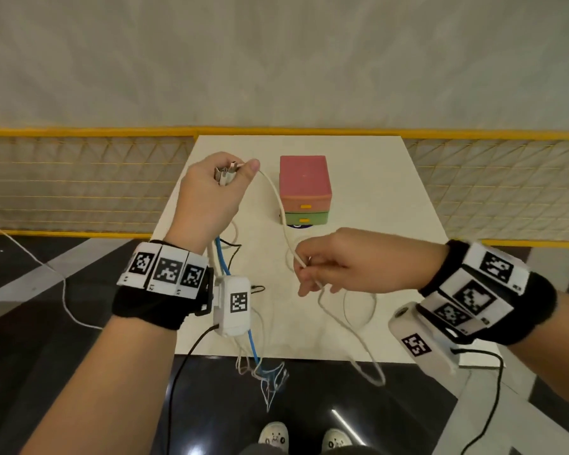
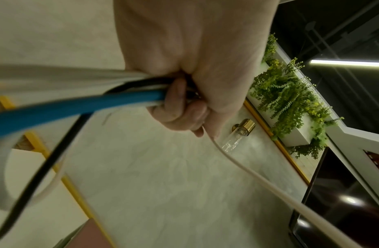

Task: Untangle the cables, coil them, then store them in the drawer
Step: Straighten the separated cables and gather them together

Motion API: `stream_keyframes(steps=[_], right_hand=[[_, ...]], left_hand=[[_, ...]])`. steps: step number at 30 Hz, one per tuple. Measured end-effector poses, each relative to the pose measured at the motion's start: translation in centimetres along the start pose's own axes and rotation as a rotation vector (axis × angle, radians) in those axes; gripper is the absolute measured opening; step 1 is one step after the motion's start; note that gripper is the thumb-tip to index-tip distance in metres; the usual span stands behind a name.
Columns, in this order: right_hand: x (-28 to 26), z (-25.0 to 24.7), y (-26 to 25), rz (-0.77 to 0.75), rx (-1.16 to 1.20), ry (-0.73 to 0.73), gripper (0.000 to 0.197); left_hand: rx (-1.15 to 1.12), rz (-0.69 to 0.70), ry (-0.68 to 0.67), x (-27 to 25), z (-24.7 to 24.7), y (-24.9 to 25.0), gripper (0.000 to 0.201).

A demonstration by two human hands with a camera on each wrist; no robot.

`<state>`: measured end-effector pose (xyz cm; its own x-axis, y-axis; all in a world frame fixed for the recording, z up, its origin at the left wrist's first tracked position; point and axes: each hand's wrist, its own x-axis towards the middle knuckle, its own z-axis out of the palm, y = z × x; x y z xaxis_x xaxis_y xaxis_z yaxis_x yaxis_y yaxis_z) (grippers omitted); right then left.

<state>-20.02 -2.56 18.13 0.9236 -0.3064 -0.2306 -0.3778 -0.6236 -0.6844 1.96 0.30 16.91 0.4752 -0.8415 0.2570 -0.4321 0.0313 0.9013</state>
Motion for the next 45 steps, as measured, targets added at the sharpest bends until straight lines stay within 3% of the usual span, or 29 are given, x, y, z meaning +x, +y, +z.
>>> stream_keyframes(steps=[4,7,11,13,15,17,22,25,29,31,33,34,37,39,42,45], right_hand=[[-0.1,1.6,-0.1,0.041,0.170,-0.185,0.014],[-0.2,2.4,-0.7,0.067,0.166,-0.226,0.027],[0.0,0.8,-0.2,0.197,-0.295,-0.029,0.063],[0.4,-0.2,0.9,0.173,-0.410,0.147,0.052],[0.9,-0.6,1.5,0.115,-0.342,0.244,0.025],[1.6,-0.3,1.4,0.084,-0.134,0.198,0.010],[4.6,2.6,0.5,-0.033,0.310,-0.039,0.022],[6.3,4.3,1.4,-0.100,0.422,0.024,0.024],[7.7,5.4,3.1,-0.110,0.351,0.094,0.022],[7.8,5.3,5.2,-0.051,0.276,0.019,0.020],[7.5,5.0,8.4,0.055,0.274,-0.015,0.036],[7.3,4.8,10.2,0.117,0.280,0.038,0.040],[6.9,4.5,16.1,0.340,0.090,0.373,0.036],[6.6,4.4,19.5,0.555,-0.041,0.451,0.027],[6.5,4.9,22.8,0.754,-0.137,0.372,0.024],[6.9,5.4,23.7,0.792,-0.195,0.264,0.030]], left_hand=[[0.081,-0.008,-0.125,-1.8,0.1,-0.6,0.021],[0.106,-0.009,-0.200,-3.2,0.2,-0.4,0.017],[0.144,-0.029,-0.492,-4.9,-0.2,-0.1,0.021],[0.100,-0.017,-0.561,-5.6,-0.2,0.3,0.017],[-0.015,-0.013,-0.533,-5.9,0.0,0.6,0.014],[-0.131,-0.004,-0.500,-6.0,0.4,1.2,0.017],[-0.226,0.104,-0.359,-5.6,2.3,2.2,0.016],[-0.244,0.107,-0.238,-4.9,3.1,2.1,0.018],[-0.276,0.062,-0.186,-4.3,3.5,1.2,0.021],[-0.306,0.017,-0.189,-4.0,3.4,0.6,0.020],[-0.304,-0.022,-0.180,-3.5,3.1,-0.3,0.021],[-0.298,-0.037,-0.175,-3.3,3.0,-0.8,0.021],[-0.300,-0.091,-0.163,-3.0,3.1,-2.2,0.023],[-0.298,-0.129,-0.167,-2.8,3.5,-2.9,0.025],[-0.277,-0.191,-0.186,-2.7,4.4,-3.5,0.028],[-0.280,-0.233,-0.188,-2.3,5.2,-3.9,0.028]])
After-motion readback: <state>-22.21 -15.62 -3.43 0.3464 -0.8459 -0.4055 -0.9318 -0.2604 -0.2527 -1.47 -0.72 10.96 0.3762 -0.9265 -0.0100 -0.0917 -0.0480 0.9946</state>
